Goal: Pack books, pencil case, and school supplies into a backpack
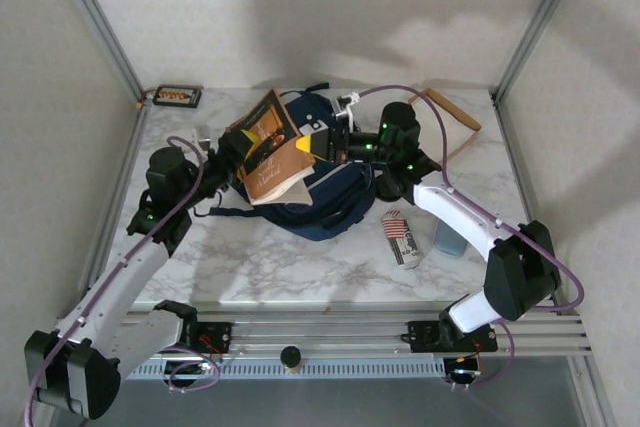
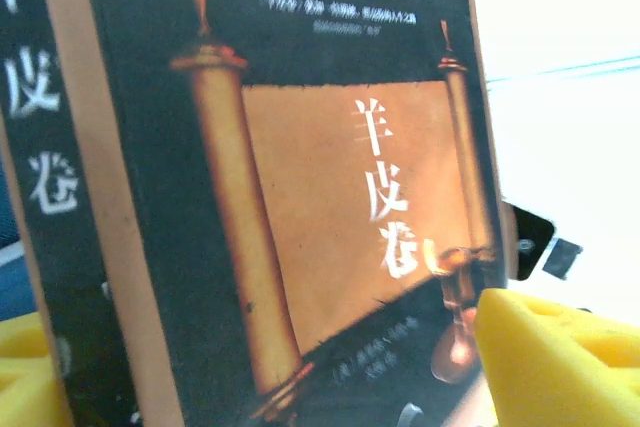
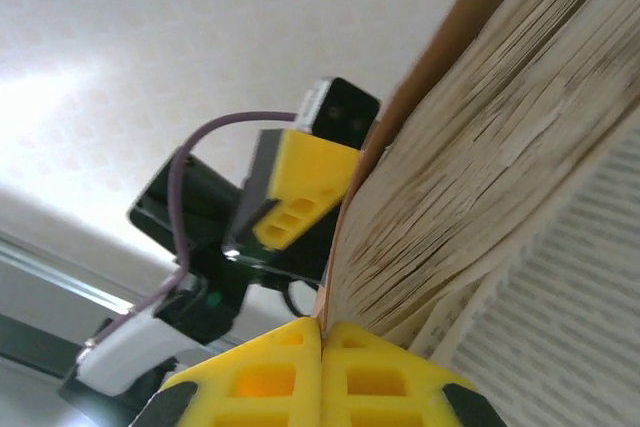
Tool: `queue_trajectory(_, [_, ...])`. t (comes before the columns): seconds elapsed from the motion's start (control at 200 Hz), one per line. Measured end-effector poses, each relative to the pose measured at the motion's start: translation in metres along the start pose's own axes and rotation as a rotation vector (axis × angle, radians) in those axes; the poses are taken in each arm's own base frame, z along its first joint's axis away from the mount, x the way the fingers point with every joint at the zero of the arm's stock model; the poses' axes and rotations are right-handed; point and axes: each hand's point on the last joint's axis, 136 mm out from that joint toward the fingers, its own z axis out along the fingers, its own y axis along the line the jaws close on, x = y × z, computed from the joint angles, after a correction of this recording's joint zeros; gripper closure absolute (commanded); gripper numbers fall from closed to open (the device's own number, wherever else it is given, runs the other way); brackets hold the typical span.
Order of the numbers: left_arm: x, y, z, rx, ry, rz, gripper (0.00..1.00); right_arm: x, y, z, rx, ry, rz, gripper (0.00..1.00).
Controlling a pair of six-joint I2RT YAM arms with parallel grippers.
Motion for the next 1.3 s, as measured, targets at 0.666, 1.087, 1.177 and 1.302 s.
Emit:
queue_trajectory(0.666, [0.019, 0.002, 0.020, 0.031, 0.041, -0.012, 1.00, 0.018, -0.065, -0.026, 0.216, 0.047, 0.102, 0.17])
queue_trajectory(1.087, [0.042, -0.037, 0.042, 0.156, 0.123, 0.046, 1.00, 0.033, -0.048, -0.036, 0.081, 0.079, 0.265, 0.10])
queue_trajectory(1.177, [0.039, -0.034, 0.046, 0.139, 0.114, 0.067, 1.00, 0.030, -0.034, -0.040, 0.047, 0.068, 0.256, 0.29])
queue_trajectory(1.302, [0.038, -0.022, 0.052, 0.086, 0.110, 0.089, 1.00, 0.020, -0.013, -0.050, 0.016, 0.032, 0.205, 0.59])
